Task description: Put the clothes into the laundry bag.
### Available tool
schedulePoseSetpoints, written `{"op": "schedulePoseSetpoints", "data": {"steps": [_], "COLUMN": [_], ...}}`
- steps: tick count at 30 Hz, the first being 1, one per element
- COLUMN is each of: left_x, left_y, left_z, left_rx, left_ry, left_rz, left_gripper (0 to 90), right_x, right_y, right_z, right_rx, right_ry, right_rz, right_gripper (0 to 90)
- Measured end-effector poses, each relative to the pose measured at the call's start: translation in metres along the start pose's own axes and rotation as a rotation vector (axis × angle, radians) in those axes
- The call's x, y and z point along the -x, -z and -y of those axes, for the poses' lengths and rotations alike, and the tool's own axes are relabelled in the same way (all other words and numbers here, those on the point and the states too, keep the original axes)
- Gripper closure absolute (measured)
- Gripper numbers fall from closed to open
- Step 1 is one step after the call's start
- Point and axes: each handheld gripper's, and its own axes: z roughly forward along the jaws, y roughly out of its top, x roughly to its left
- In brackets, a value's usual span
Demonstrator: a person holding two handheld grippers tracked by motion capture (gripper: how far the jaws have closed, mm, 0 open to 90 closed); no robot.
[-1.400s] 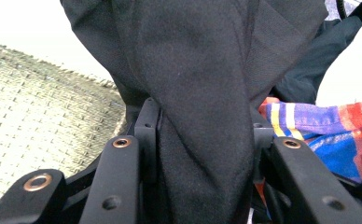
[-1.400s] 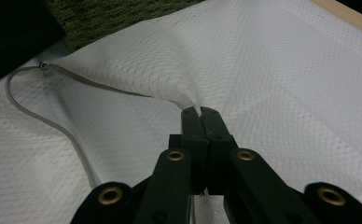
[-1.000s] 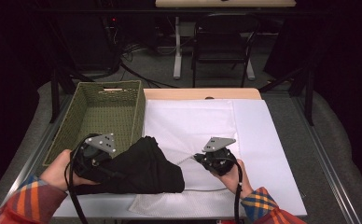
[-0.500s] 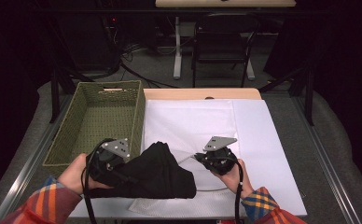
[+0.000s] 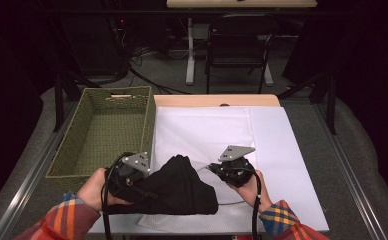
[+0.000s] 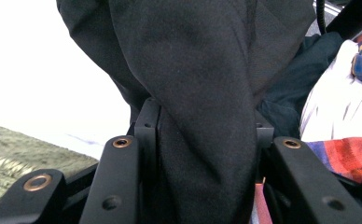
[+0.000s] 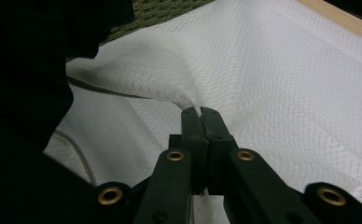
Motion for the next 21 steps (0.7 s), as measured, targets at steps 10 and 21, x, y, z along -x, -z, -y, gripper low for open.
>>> {"op": "schedulePoseSetpoints", "data": {"steps": [10, 21], "left_x": [0.004, 0.007], "left_y": [-0.017, -0.036], "left_z": [-0.009, -0.017], "left_rx": [0.008, 0.014], "left_ry": [-0.016, -0.017], "left_rz": [0.026, 0.049], "left_gripper": [60.5, 60.2], "right_x": [0.002, 0.002], "right_y": [0.002, 0.003], "right_z": [0.000, -0.001], "right_rx": [0.006, 0.011], "right_ry": [-0.006, -0.008], "right_rz": [0.003, 0.004], "right_gripper": [89.6, 89.6]}}
